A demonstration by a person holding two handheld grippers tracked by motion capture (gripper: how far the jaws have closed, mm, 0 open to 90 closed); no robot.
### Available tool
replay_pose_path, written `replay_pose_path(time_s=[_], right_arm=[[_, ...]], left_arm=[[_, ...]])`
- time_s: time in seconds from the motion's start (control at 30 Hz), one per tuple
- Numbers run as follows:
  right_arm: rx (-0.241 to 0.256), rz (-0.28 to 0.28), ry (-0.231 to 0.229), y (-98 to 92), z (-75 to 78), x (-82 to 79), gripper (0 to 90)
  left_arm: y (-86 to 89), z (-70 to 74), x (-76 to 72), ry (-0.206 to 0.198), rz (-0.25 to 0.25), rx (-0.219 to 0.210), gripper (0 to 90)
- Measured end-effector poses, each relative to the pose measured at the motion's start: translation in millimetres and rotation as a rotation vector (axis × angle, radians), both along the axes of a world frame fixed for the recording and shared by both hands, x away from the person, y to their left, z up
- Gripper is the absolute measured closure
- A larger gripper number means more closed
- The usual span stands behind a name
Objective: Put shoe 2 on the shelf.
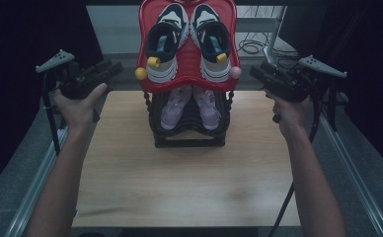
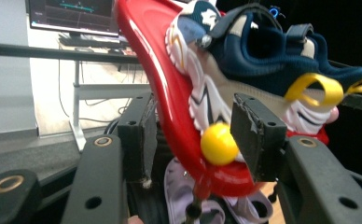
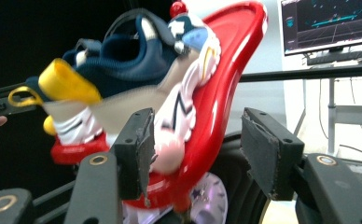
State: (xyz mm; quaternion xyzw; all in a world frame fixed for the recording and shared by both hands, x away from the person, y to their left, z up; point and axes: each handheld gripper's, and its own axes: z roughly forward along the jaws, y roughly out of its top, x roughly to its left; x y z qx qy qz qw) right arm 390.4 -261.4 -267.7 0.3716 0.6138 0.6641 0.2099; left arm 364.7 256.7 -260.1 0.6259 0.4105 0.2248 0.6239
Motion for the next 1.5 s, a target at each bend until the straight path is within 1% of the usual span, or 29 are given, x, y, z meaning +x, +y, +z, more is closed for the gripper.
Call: replay_pose_path(time_s=[0.1,0.13,0.3,0.4,0.47,0.53,0.6,0.77,0.87,0.93,0.97,1.07,1.17,1.2,1.23,1.27,1.3,1.37,1.43,1.5], right_arm=[[0.006,0.001,0.005,-2.4,-10.0,-4.4,44.9],[-0.001,0.001,0.007,-3.5,-13.1,-5.3,44.9],[-0.006,0.006,0.021,-9.6,-29.7,-11.0,44.8],[-0.005,0.006,0.031,-12.0,-41.2,-15.9,44.8],[-0.001,0.007,0.04,-13.0,-50.4,-19.6,44.9],[-0.005,0.008,0.051,-12.8,-60.5,-23.3,44.9],[-0.014,0.013,0.064,-12.6,-70.9,-27.1,44.9],[-0.021,0.02,0.087,-12.7,-95.6,-36.3,44.9],[-0.024,0.021,0.107,-10.9,-114.7,-41.4,44.8],[-0.032,0.015,0.114,-9.8,-128.1,-45.6,45.0],[-0.036,0.016,0.125,-8.6,-134.6,-47.5,44.7],[-0.058,0.018,0.152,-5.8,-154.2,-53.5,44.6],[-0.059,0.027,0.179,-3.8,-171.7,-59.4,44.4],[-0.06,0.028,0.185,-3.3,-176.6,-61.4,44.4],[-0.058,0.029,0.191,-3.0,-181.0,-63.6,44.4],[-0.054,0.03,0.197,-2.3,-185.3,-65.7,44.4],[-0.062,0.03,0.202,-1.8,-189.8,-67.7,44.4],[-0.074,0.031,0.221,0.3,-199.2,-70.7,44.2],[-0.101,0.028,0.238,3.4,-208.9,-72.9,44.1],[-0.124,0.036,0.257,6.6,-218.1,-74.0,44.0]], left_arm=[[3.4,-11.9,-5.4,0.017,0.004,0.012,49.9],[4.2,-15.5,-7.2,0.02,0.007,0.016,49.8],[7.6,-31.4,-15.4,0.025,0.012,0.038,49.2],[7.4,-44.2,-20.1,0.033,0.008,0.055,48.7],[7.2,-54.7,-23.8,0.039,0.005,0.055,48.5],[7.3,-66.5,-26.8,0.056,-0.003,0.057,48.3],[7.4,-79.2,-30.3,0.073,-0.012,0.05,47.8],[7.2,-110.0,-40.9,0.107,-0.014,0.062,47.4],[6.7,-128.4,-48.0,0.132,-0.023,0.071,47.3],[7.4,-140.4,-53.3,0.144,-0.021,0.065,47.0],[7.4,-145.8,-55.2,0.156,-0.026,0.067,47.0],[4.7,-161.1,-61.2,0.184,-0.032,0.092,46.6],[0.7,-174.8,-67.8,0.208,-0.045,0.097,46.6],[-0.7,-178.5,-69.4,0.214,-0.046,0.115,46.6],[-1.0,-181.9,-71.4,0.218,-0.039,0.123,46.6],[-0.8,-185.4,-73.2,0.222,-0.038,0.115,46.6],[-0.4,-188.7,-74.7,0.23,-0.044,0.116,46.6],[0.5,-195.4,-77.6,0.239,-0.036,0.133,46.6],[2.9,-202.4,-78.9,0.258,-0.04,0.133,46.5],[4.7,-207.9,-78.3,0.278,-0.036,0.135,46.6]])
